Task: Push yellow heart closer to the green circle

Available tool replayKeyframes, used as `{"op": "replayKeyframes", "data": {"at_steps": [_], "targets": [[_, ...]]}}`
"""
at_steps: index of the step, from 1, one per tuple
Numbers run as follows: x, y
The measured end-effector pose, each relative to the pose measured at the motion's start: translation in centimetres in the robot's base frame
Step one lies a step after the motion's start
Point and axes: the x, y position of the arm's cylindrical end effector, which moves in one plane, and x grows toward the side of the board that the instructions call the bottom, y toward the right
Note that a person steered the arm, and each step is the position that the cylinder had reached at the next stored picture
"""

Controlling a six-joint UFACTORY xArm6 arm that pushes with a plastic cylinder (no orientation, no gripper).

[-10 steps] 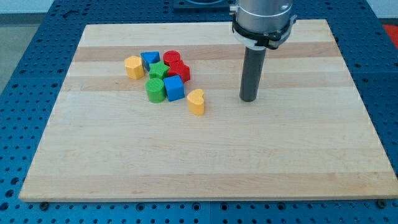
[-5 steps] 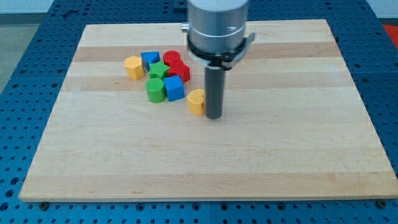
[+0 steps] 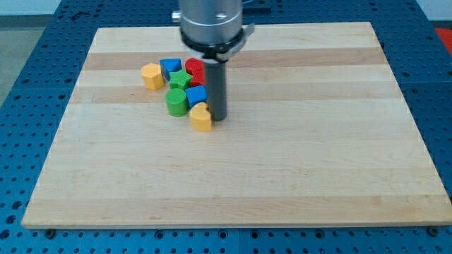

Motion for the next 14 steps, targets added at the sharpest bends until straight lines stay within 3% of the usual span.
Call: {"op": "replayKeyframes", "data": {"at_steps": [2, 7, 10, 12, 14], "targets": [[1.7, -5.6], [7.0, -10.8], [-0.4, -16.5], [6.1, -17.1], [4.7, -13.4]]}}
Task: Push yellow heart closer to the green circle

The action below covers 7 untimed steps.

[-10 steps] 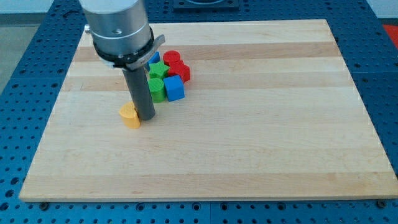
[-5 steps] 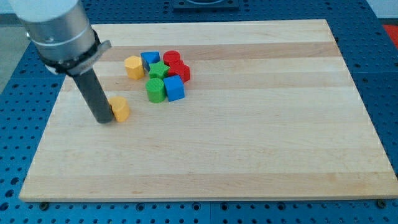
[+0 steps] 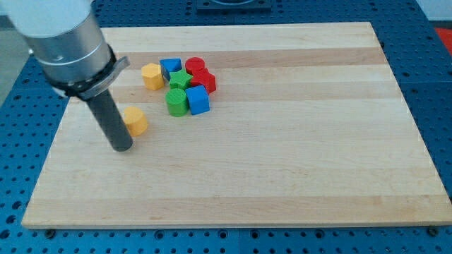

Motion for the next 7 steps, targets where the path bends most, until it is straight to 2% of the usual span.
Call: {"op": "replayKeyframes", "data": {"at_steps": [2, 4, 5, 7], "targets": [[-5.6, 0.2], [-6.5, 0.2], [-6.1, -1.9], [-9.0, -3.4]]}}
